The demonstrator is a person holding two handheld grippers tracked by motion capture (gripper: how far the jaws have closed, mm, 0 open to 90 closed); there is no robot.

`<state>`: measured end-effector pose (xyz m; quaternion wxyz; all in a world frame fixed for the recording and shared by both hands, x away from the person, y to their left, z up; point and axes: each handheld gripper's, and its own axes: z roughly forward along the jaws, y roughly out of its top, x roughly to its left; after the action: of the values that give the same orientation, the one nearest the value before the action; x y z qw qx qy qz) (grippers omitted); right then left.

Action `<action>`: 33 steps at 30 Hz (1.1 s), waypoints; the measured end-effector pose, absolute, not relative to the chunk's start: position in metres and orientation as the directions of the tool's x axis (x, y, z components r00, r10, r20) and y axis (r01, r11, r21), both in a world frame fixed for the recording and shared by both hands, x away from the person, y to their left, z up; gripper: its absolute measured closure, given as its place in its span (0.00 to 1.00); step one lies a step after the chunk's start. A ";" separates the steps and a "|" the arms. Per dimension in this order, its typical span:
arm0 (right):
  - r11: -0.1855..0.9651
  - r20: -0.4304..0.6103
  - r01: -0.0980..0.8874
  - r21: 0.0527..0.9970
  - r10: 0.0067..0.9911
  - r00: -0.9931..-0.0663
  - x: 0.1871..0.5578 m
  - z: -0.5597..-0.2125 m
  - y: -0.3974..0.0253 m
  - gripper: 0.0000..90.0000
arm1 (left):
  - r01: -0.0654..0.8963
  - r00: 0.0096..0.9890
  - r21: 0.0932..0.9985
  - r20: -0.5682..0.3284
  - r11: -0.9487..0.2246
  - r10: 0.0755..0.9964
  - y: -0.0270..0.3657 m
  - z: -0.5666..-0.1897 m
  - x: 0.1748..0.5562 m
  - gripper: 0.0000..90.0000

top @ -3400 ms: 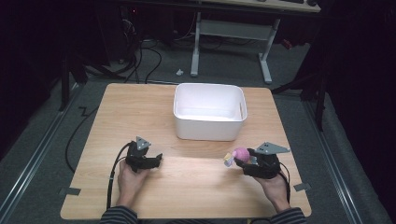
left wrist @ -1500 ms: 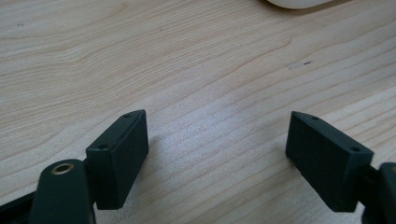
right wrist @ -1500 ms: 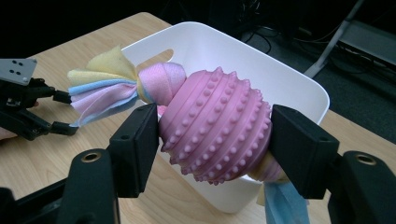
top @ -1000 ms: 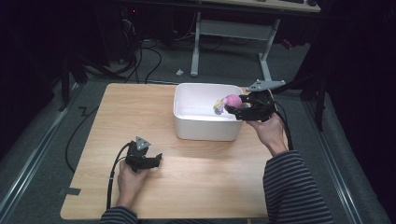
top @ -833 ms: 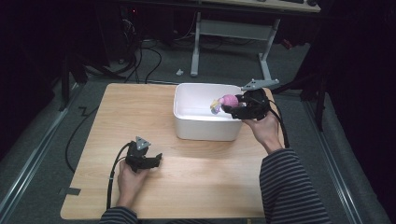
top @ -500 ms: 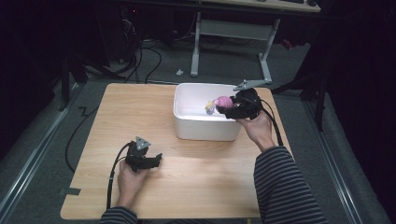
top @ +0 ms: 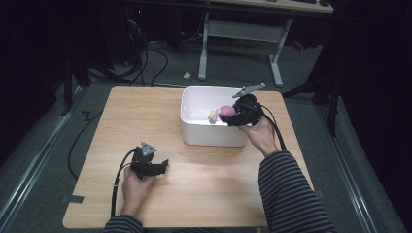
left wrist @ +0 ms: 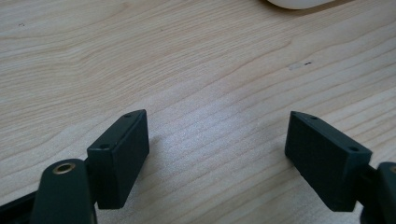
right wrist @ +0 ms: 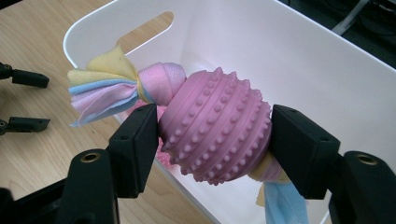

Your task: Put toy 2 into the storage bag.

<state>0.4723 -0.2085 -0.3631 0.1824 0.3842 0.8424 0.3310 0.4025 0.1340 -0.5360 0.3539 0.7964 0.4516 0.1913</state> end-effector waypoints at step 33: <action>0.405 -0.049 0.469 0.785 0.795 -0.604 0.440 -0.344 -0.239 0.37 | 0.584 0.517 0.738 -0.015 -0.340 0.856 0.134 -0.536 0.403 0.25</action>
<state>0.4398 -0.2388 -0.3439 0.2139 0.3900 0.8102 0.3817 0.4026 0.1342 -0.5360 0.3543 0.7956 0.4523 0.1920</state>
